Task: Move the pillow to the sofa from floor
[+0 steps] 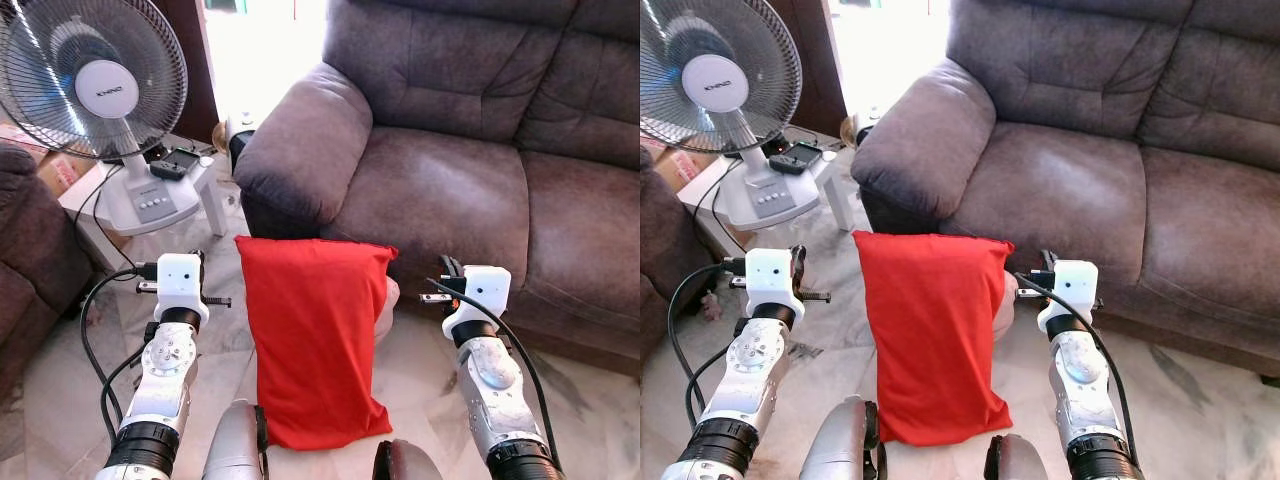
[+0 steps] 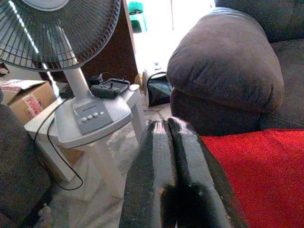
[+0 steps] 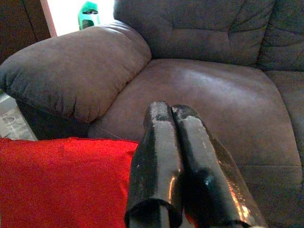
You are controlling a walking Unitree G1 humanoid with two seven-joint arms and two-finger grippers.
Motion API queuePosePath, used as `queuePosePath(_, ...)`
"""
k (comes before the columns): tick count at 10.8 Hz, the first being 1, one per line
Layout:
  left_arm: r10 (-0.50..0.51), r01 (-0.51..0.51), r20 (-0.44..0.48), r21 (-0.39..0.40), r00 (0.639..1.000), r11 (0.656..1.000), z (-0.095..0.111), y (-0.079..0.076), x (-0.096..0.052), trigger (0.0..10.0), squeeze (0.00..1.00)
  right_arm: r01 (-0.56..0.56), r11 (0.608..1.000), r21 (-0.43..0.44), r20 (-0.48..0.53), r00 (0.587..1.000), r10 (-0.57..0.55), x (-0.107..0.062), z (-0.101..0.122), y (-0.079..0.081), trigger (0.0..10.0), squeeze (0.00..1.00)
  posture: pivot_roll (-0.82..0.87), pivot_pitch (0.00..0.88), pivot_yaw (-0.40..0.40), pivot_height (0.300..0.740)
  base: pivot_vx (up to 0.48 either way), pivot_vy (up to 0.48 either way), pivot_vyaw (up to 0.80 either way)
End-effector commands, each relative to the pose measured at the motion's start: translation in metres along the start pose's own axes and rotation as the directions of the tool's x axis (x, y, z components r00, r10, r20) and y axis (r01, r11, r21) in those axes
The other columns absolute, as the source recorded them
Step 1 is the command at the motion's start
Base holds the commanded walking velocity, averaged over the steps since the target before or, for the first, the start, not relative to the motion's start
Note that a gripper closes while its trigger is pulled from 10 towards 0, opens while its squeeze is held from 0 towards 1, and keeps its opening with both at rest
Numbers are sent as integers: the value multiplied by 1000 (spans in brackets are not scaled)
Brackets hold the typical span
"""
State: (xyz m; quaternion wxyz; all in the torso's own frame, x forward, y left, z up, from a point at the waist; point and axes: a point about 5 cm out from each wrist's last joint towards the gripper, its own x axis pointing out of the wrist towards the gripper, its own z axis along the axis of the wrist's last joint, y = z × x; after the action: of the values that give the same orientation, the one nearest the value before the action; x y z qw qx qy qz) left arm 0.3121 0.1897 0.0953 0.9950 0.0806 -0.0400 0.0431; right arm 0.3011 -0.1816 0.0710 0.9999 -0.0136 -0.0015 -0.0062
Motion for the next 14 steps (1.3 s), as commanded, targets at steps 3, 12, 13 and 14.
queuePosePath(3, -6, 6, 17, 10, 1000, 1000, 6, 1, 3, 10000, 0, -1, 1000, -27, 0, 1000, 1, 0, 0, 1, 10000, 0, 59, 115, -24, 640, 0, 0, 210)
queuePosePath(12, -18, 18, 9, 13, 1000, 1000, 5, 0, 2, 10000, 0, 17, 1000, 22, -3, 1000, -17, -1, -1, 1, 10000, 0, 61, 117, -18, 640, 0, 0, 0)
queuePosePath(13, -19, 18, 12, 10, 1000, 1000, 6, 0, 3, 10000, 0, 9, 1000, 25, -1, 1000, -9, -1, -1, 2, 10000, 0, 63, 116, -18, 640, 0, 0, 0)
queuePosePath(14, -19, 19, 12, 10, 1000, 1000, 6, 0, 3, 10000, 0, 8, 1000, 25, 0, 1000, -8, -1, -1, 2, 10000, 0, 62, 117, -18, 640, 0, 0, 0)
